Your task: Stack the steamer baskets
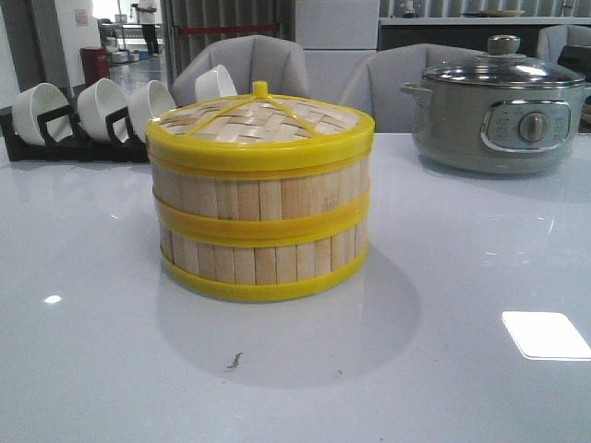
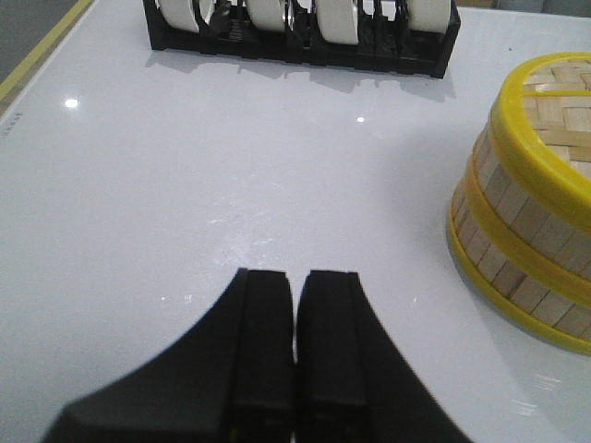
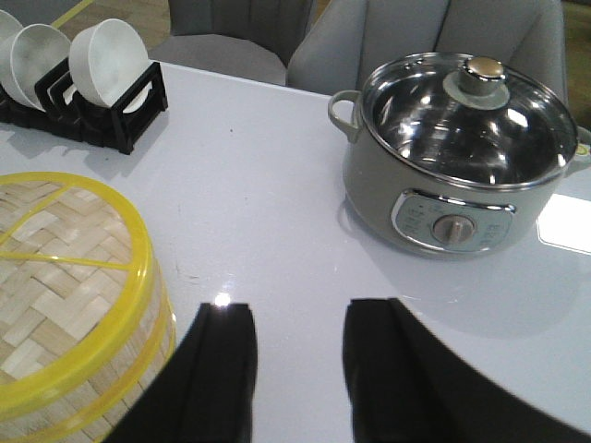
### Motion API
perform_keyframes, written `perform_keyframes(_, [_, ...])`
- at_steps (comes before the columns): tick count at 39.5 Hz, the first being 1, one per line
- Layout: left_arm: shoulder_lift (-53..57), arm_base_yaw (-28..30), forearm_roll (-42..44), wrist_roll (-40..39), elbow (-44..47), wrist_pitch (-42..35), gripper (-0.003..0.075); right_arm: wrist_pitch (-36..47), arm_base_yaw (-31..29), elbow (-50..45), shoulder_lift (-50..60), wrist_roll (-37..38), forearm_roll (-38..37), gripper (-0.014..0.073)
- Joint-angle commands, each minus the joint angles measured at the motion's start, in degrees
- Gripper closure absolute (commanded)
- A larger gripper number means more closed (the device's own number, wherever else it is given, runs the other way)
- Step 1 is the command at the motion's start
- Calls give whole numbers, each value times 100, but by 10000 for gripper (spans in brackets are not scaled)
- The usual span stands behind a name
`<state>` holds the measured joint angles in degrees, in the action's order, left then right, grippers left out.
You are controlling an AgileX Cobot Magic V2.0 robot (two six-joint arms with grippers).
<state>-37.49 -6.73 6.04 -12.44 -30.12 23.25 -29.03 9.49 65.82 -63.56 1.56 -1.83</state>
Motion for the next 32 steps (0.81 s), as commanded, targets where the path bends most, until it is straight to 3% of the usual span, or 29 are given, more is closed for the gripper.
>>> perform_keyframes(1, [26,-47,16,-72,-161,-445,637,744,-168,-340,559,-13,-39,243])
perform_keyframes(13, [26,-47,16,-72,-161,-445,637,842,-659,-1493,1718,-13,-39,243])
perform_keyframes(32, [26,-47,16,-72,-161,-445,637,1590,-919,-3178,3333,-13,-39,245])
